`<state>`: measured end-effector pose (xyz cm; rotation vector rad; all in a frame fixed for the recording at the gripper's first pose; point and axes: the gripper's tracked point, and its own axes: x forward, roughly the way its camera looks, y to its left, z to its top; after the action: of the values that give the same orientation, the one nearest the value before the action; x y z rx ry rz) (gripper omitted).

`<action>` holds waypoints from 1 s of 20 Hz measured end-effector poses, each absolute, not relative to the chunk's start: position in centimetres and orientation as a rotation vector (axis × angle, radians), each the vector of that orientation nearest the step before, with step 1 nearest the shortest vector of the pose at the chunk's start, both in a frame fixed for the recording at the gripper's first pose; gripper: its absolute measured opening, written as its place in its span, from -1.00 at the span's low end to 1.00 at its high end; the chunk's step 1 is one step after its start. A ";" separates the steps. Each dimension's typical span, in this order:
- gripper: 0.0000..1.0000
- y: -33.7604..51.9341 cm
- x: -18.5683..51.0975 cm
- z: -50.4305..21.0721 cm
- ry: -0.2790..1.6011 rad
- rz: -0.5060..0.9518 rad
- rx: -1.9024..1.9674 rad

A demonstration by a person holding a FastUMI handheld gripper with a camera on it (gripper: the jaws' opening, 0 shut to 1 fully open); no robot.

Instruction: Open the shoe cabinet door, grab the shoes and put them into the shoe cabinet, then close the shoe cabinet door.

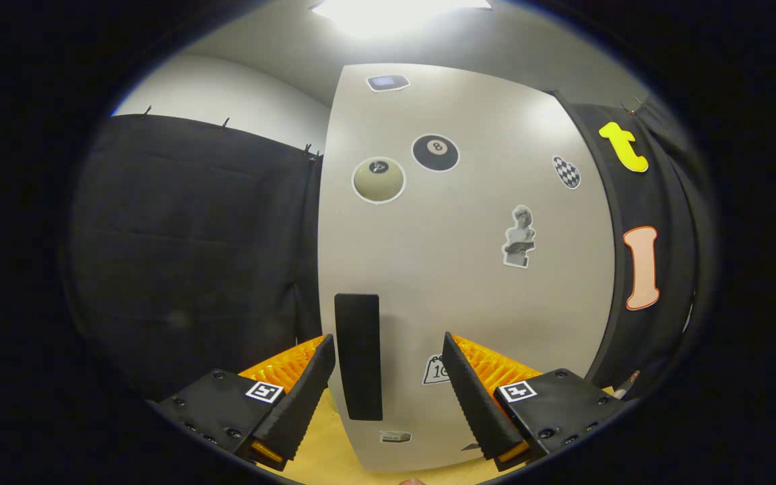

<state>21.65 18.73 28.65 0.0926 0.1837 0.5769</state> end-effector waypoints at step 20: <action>0.99 -10.3 17.3 28.9 0.187 0.054 0.020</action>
<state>17.34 -10.34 28.90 0.0199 0.1871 0.0539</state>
